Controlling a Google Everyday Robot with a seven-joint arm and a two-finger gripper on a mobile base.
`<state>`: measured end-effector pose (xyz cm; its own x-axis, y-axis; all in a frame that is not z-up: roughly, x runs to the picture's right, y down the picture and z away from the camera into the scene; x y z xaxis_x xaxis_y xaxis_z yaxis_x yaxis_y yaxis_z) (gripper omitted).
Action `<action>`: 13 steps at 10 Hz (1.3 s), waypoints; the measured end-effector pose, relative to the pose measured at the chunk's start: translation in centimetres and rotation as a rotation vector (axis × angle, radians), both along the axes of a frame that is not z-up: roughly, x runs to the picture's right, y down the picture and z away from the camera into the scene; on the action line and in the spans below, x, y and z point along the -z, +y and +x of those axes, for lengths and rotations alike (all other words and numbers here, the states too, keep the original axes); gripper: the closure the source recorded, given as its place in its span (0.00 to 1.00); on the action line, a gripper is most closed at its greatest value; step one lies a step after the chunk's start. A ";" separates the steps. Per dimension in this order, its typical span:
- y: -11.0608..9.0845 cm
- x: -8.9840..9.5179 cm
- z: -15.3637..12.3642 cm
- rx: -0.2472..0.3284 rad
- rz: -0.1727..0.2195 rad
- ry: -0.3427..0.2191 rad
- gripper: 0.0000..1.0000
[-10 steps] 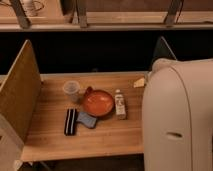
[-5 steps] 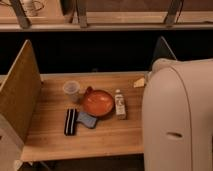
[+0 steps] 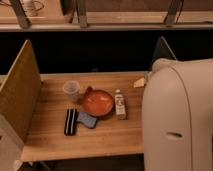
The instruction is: Place the bottle in the ceramic bowl
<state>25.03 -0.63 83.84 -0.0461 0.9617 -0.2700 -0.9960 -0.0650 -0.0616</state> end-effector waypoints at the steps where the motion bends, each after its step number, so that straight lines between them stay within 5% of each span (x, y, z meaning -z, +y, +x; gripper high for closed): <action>1: 0.0 0.0 0.0 0.000 0.000 0.000 0.20; 8: -0.3 -0.3 -1.1 0.035 0.002 -0.033 0.20; 13: 2.1 -2.5 -7.1 0.148 -0.080 -0.153 0.20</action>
